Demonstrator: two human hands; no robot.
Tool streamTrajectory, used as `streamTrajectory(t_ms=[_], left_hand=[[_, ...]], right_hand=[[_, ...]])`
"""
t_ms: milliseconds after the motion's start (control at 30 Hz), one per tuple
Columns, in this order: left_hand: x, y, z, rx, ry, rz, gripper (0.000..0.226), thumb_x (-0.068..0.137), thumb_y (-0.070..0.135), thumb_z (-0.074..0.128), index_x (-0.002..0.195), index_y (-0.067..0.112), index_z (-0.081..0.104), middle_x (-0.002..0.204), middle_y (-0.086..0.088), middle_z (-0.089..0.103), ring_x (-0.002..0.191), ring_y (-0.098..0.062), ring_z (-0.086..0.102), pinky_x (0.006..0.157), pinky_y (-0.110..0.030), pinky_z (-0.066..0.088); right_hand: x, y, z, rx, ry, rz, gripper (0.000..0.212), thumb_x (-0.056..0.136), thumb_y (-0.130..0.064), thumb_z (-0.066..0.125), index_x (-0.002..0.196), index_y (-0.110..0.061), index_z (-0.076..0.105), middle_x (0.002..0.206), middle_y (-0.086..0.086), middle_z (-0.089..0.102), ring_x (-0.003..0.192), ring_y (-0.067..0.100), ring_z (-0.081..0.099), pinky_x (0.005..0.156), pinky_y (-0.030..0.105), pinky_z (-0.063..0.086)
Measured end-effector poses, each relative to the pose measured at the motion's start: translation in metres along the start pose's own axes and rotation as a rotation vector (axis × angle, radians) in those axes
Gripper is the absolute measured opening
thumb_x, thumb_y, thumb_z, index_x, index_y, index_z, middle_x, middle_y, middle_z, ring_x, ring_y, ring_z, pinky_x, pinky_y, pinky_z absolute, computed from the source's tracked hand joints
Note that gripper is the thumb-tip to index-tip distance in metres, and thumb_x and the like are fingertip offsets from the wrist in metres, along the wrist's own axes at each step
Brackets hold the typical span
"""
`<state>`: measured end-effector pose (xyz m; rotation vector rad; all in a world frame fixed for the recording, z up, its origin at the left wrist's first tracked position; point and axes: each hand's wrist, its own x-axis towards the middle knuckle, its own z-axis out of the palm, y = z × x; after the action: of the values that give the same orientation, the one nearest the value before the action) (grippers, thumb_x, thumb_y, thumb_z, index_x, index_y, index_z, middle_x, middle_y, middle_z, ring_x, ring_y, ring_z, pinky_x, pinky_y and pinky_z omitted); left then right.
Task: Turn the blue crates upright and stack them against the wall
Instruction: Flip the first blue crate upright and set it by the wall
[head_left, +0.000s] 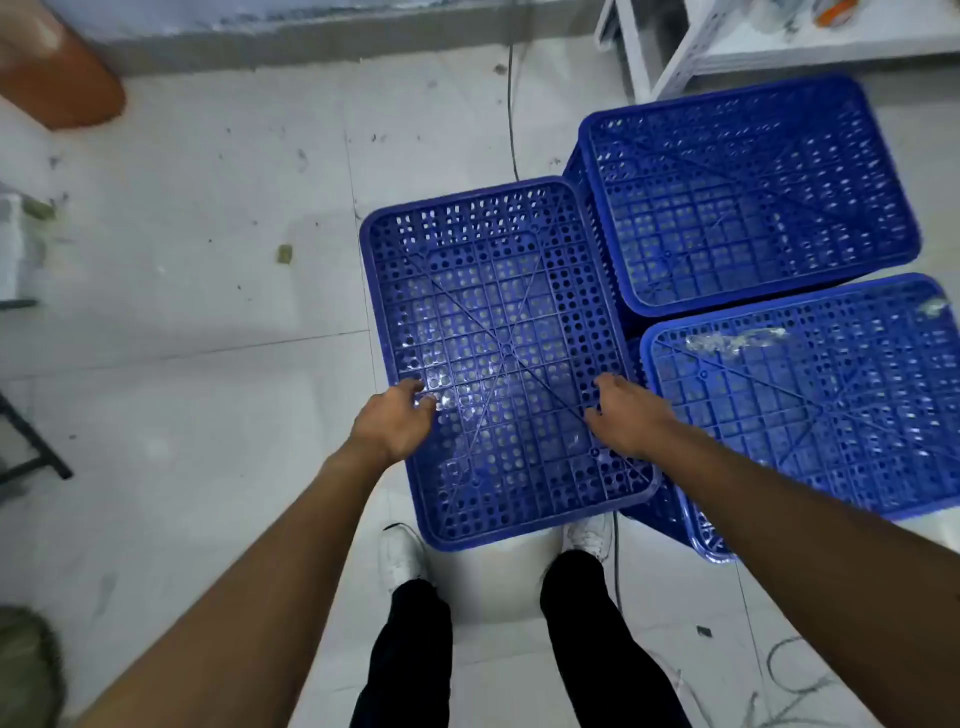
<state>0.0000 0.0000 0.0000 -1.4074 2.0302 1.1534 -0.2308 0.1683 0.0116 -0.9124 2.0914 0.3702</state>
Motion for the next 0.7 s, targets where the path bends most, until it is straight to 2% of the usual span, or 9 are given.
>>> streamTrajectory(t_ms=[67, 133, 233, 333, 467, 600, 700], left_hand=[[0.020, -0.005, 0.009, 0.036, 0.030, -0.020, 0.051, 0.105, 0.039, 0.043, 0.150, 0.015, 0.044, 0.145, -0.015, 0.057, 0.129, -0.036, 0.055, 0.105, -0.040, 0.044], [0.038, -0.012, 0.018, 0.078, 0.043, -0.032, 0.055, 0.104, 0.038, 0.044, 0.153, 0.014, 0.038, 0.149, -0.016, 0.051, 0.132, -0.036, 0.051, 0.107, -0.040, 0.043], [0.053, -0.021, 0.044, 0.207, 0.096, -0.013, 0.066, 0.103, 0.038, 0.045, 0.158, 0.009, 0.022, 0.165, -0.017, 0.021, 0.152, -0.033, 0.022, 0.120, -0.042, 0.027], [0.072, -0.028, 0.062, 0.371, 0.198, 0.011, 0.078, 0.102, 0.042, 0.045, 0.160, 0.007, 0.008, 0.169, -0.014, -0.001, 0.156, -0.030, 0.001, 0.126, -0.042, 0.016], [0.089, -0.031, 0.072, 0.413, 0.185, 0.030, 0.080, 0.102, 0.044, 0.045, 0.161, 0.009, 0.004, 0.169, -0.012, -0.006, 0.156, -0.028, -0.001, 0.125, -0.041, 0.015], [0.093, -0.027, 0.078, 0.396, 0.196, 0.009, 0.082, 0.103, 0.044, 0.042, 0.161, 0.006, -0.002, 0.169, -0.013, -0.004, 0.156, -0.029, 0.001, 0.126, -0.040, 0.013], [0.092, -0.027, 0.087, 0.391, 0.205, -0.029, 0.083, 0.103, 0.048, 0.037, 0.160, 0.003, -0.005, 0.169, -0.014, -0.003, 0.157, -0.028, -0.001, 0.127, -0.040, 0.013]], right_hand=[[0.024, 0.005, 0.004, -0.012, 0.032, 0.004, 0.057, 0.104, -0.034, 0.041, 0.152, -0.008, 0.024, 0.149, 0.013, 0.038, 0.124, 0.032, 0.050, 0.084, 0.039, 0.042], [0.050, 0.013, 0.011, -0.002, 0.067, 0.006, 0.056, 0.103, -0.035, 0.042, 0.150, -0.010, 0.026, 0.150, 0.011, 0.035, 0.126, 0.031, 0.048, 0.086, 0.040, 0.043], [0.073, 0.032, 0.029, 0.000, 0.078, 0.028, 0.058, 0.101, -0.036, 0.047, 0.149, -0.010, 0.026, 0.150, 0.010, 0.035, 0.124, 0.030, 0.049, 0.090, 0.040, 0.045], [0.091, 0.049, 0.043, -0.030, 0.090, 0.050, 0.062, 0.099, -0.039, 0.053, 0.148, -0.011, 0.028, 0.147, 0.011, 0.038, 0.123, 0.031, 0.050, 0.094, 0.042, 0.048], [0.109, 0.052, 0.051, -0.005, 0.134, 0.013, 0.060, 0.097, -0.039, 0.057, 0.145, -0.011, 0.034, 0.145, 0.013, 0.035, 0.126, 0.033, 0.045, 0.097, 0.044, 0.048], [0.118, 0.049, 0.053, 0.005, 0.238, 0.037, 0.050, 0.096, -0.038, 0.058, 0.136, -0.013, 0.042, 0.140, 0.012, 0.029, 0.118, 0.032, 0.045, 0.081, 0.040, 0.053], [0.123, 0.054, 0.056, 0.039, 0.349, 0.072, 0.053, 0.095, -0.035, 0.059, 0.137, -0.010, 0.039, 0.144, 0.013, 0.028, 0.122, 0.031, 0.045, 0.080, 0.039, 0.052]])
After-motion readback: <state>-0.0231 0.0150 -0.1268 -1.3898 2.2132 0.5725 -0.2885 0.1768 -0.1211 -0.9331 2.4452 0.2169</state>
